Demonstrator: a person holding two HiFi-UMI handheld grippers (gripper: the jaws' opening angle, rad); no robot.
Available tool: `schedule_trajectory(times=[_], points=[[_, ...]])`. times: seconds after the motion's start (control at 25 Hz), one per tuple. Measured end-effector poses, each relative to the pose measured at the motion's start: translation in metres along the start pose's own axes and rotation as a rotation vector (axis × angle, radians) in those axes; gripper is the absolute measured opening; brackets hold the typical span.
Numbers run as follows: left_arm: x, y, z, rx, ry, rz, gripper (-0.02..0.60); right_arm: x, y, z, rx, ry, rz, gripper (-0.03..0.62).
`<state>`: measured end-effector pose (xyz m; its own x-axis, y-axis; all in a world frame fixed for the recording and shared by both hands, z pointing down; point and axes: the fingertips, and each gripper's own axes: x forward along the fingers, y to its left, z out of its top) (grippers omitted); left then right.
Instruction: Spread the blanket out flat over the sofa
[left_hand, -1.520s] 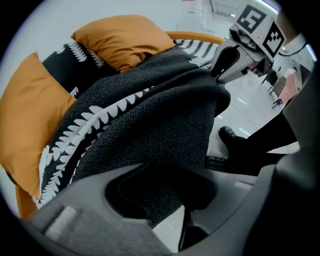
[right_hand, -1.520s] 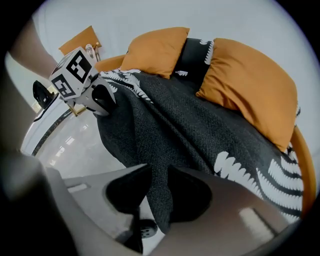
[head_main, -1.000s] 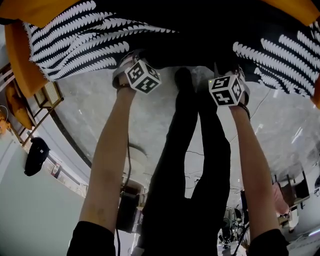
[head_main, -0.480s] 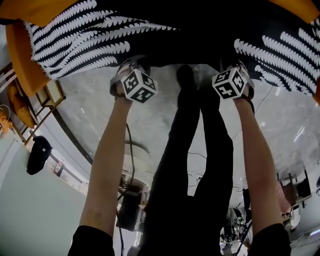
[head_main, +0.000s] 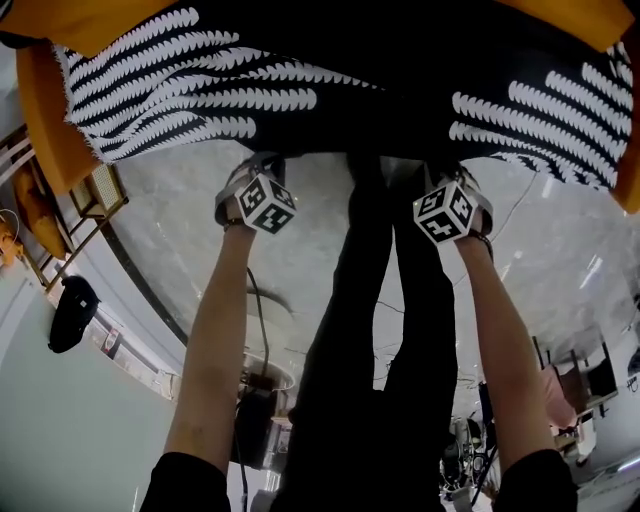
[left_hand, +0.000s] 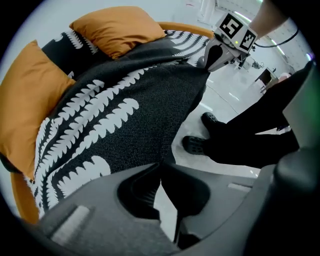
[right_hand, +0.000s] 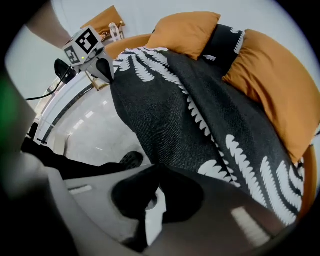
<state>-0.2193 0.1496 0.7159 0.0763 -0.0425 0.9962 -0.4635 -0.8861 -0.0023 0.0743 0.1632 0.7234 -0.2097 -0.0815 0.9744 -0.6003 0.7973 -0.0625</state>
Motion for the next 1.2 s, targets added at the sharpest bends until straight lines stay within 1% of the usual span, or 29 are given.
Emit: schedule_trajectory(times=[0.16,0.32,0.4,0.48,0.6,0.68,0.72,0.76,0.8,0.84,0.88,1.04,1.2], points=[[0.002,-0.027,-0.028,0.031,0.056,-0.061,0.015,0.003,0.039,-0.016,-0.031,0.048,0.085,0.011],[0.008,-0.067,-0.050,0.090,0.127,-0.121,0.015,0.007,0.067,-0.039,-0.028,0.090,0.154,0.011],[0.010,-0.079,-0.052,0.087,0.142,-0.125,0.015,0.008,0.075,-0.047,-0.010,0.100,0.178,0.011],[0.014,-0.082,-0.055,0.070,0.164,-0.119,0.015,0.010,0.078,-0.050,0.005,0.101,0.197,0.011],[0.023,-0.081,-0.059,0.067,0.224,-0.124,0.015,0.016,0.076,-0.048,0.026,0.107,0.238,0.012],[0.026,-0.077,-0.056,0.028,0.238,-0.138,0.016,0.020,0.069,-0.043,0.022,0.101,0.229,0.015],[0.026,-0.075,-0.052,-0.011,0.230,-0.150,0.018,0.021,0.062,-0.039,0.016,0.086,0.203,0.025],[0.027,-0.074,-0.047,-0.059,0.220,-0.163,0.050,0.020,0.054,-0.035,0.013,0.066,0.172,0.034],[0.027,-0.073,-0.042,-0.105,0.211,-0.175,0.135,0.019,0.046,-0.031,0.017,0.046,0.146,0.057],[0.026,-0.072,-0.037,-0.141,0.202,-0.179,0.178,0.018,0.039,-0.029,0.025,0.031,0.130,0.095],[0.024,-0.071,-0.033,-0.163,0.195,-0.173,0.178,0.016,0.034,-0.027,0.031,0.022,0.122,0.109],[0.009,-0.074,-0.018,-0.194,0.159,-0.138,0.179,0.000,0.023,-0.026,0.026,0.005,0.107,0.109],[-0.014,-0.081,0.004,-0.245,0.109,-0.106,0.184,-0.024,0.007,-0.020,0.023,-0.032,0.076,0.109]])
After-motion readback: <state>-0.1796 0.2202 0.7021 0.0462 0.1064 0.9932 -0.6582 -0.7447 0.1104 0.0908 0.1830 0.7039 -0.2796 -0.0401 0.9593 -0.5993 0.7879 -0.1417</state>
